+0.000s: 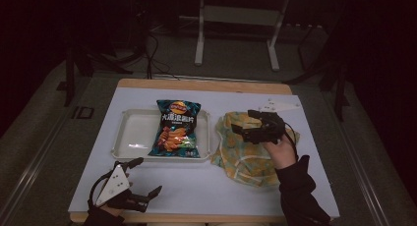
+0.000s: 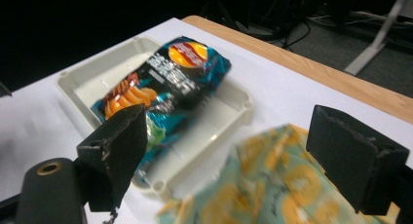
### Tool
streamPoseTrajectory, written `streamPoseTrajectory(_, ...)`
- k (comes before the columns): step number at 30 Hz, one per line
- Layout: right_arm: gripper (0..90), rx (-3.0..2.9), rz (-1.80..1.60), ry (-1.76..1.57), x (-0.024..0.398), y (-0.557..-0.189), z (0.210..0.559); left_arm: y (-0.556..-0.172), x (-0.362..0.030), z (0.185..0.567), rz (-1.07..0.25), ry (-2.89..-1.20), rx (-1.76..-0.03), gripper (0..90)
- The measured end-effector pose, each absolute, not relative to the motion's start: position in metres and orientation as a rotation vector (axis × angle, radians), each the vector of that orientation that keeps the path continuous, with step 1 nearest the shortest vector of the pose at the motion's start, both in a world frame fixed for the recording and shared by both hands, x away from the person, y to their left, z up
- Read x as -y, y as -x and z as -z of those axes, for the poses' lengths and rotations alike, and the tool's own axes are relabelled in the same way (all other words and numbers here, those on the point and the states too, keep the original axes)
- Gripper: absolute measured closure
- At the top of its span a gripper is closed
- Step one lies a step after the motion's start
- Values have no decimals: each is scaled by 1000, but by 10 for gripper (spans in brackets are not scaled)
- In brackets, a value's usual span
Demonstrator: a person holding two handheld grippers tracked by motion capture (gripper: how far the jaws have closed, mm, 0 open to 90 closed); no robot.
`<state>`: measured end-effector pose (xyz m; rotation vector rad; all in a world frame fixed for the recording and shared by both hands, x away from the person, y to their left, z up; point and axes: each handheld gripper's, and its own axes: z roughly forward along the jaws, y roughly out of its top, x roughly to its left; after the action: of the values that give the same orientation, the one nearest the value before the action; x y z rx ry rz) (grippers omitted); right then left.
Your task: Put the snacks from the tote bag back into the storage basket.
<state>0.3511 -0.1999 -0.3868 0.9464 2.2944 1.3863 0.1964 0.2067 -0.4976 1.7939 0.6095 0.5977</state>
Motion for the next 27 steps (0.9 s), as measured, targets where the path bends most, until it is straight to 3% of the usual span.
streamPoseTrajectory(27, 150, -2114, -1327, -1035, 306, -301, 422, -197, -207, 498, -597, -1797, -612, 3)
